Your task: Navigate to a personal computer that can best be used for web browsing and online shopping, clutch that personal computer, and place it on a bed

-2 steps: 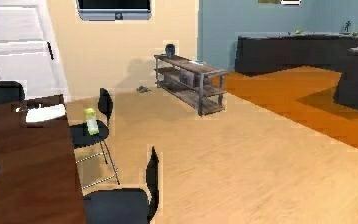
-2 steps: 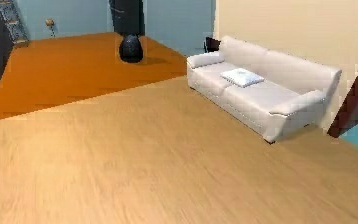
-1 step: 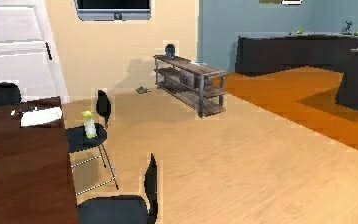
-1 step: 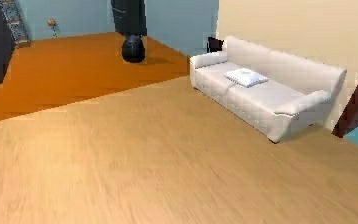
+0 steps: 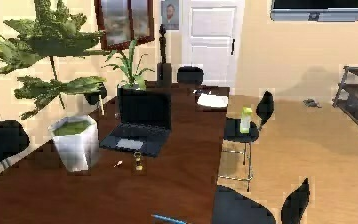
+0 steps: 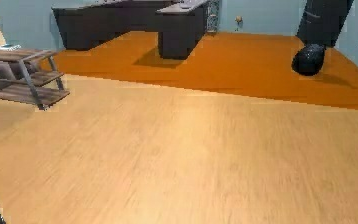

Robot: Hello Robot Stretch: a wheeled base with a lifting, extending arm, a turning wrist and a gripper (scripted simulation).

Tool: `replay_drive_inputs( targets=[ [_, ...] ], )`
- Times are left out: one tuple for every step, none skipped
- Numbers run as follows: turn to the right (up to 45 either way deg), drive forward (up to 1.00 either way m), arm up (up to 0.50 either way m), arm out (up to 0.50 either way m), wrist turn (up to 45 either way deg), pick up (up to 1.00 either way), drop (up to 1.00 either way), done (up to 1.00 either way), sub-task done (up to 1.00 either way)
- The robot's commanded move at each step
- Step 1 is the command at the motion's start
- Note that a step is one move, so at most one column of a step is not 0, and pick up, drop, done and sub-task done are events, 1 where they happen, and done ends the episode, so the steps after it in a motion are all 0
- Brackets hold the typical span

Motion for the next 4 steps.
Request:
replay_drive_inputs(
  targets=[
    [-45.0,0.00,0.00,0.00,0.0,0.00,0.00,0.00,0.00],
    [-45.0,0.00,0.00,0.00,0.0,0.00,0.00,0.00,0.00],
    [-12.0,0.00,0.00,0.00,0.0,0.00,0.00,0.00,0.00],
    [45.0,0.00,0.00,0.00,0.0,0.00,0.00,0.00,0.00]
  ],
)
